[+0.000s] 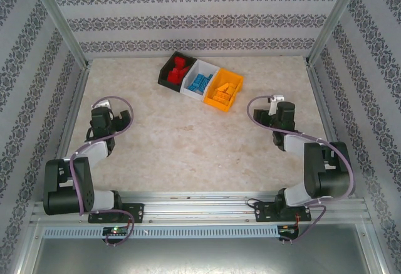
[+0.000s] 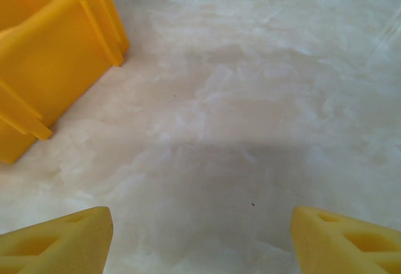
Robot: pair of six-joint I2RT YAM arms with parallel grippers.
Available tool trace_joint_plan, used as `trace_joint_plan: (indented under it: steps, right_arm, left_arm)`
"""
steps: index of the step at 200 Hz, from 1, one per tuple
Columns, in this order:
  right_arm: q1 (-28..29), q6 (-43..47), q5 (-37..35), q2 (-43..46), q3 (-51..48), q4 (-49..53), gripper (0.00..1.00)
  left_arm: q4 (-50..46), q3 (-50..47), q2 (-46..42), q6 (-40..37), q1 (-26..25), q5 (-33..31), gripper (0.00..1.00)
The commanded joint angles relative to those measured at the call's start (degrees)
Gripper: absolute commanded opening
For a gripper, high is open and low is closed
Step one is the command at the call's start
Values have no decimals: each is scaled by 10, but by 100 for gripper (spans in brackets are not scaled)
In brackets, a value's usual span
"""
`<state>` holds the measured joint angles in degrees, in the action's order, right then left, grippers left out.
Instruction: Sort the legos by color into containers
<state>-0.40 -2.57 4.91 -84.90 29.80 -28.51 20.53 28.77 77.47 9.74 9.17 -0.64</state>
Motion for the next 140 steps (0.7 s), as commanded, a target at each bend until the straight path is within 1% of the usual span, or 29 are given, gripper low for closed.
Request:
trace_joint_plan:
  steps: [1, 16, 19, 23, 28, 40, 43, 49, 56, 65, 72, 78, 82, 85, 97, 110, 119, 125, 140]
  right_arm:
    - [-9, 8, 12, 8, -57, -172, 76]
    - [-9, -1, -8, -22, -120, -298, 78]
    - [-9, -5, -14, -31, -126, -330, 78]
    - [-10, -10, -21, -37, -128, -347, 78]
    - [-10, -11, -28, -33, -124, -330, 79]
    - [-9, -8, -32, -10, -105, -242, 79]
    - [-9, -7, -32, -12, -87, -234, 80]
    - [-7, -2, -28, -22, -79, -240, 82]
    - [-1, 2, -37, -24, -78, -241, 86]
    - [1, 5, -39, -18, -75, -223, 88]
    - [1, 5, -40, -18, -74, -223, 88]
    - [2, 6, -40, -20, -76, -229, 89]
    - [2, 6, -41, -20, -76, -230, 89]
    - [2, 7, -41, -20, -75, -227, 90]
    - [3, 7, -42, -19, -75, -225, 91]
    - [3, 6, -42, -18, -75, -225, 93]
    - [3, 7, -43, -19, -75, -224, 95]
    - [3, 6, -42, -19, -75, -225, 98]
    - [3, 6, -43, -19, -75, -225, 98]
  left_arm:
    - [102, -15, 19, -25, 10, 4, 100]
    - [123, -22, 34, -24, 11, 6, 100]
    - [130, -24, 37, -24, 10, 7, 100]
    - [130, -23, 39, -25, 10, 9, 100]
    - [114, -16, 39, -27, 10, 12, 100]
    - [114, -10, 48, -32, 10, 23, 100]
    - [107, -6, 48, -33, 10, 27, 100]
    - [108, -4, 52, -36, 10, 34, 100]
    - [106, -2, 53, -40, 10, 46, 100]
    - [115, -5, 53, -35, 11, 58, 100]
    - [151, -21, 52, -11, 10, 63, 100]
    - [209, -43, 54, 8, 10, 69, 100]
    - [244, -54, 59, 4, 10, 80, 100]
    - [253, -59, 61, -1, 9, 88, 100]
    - [262, -58, 75, -7, 3, 90, 100]
    - [231, -44, 74, -15, -2, 90, 100]
    - [246, -47, 77, -22, -6, 97, 100]
    - [252, -51, 76, -30, -11, 99, 100]
    - [302, -75, 86, -64, -38, 98, 100]
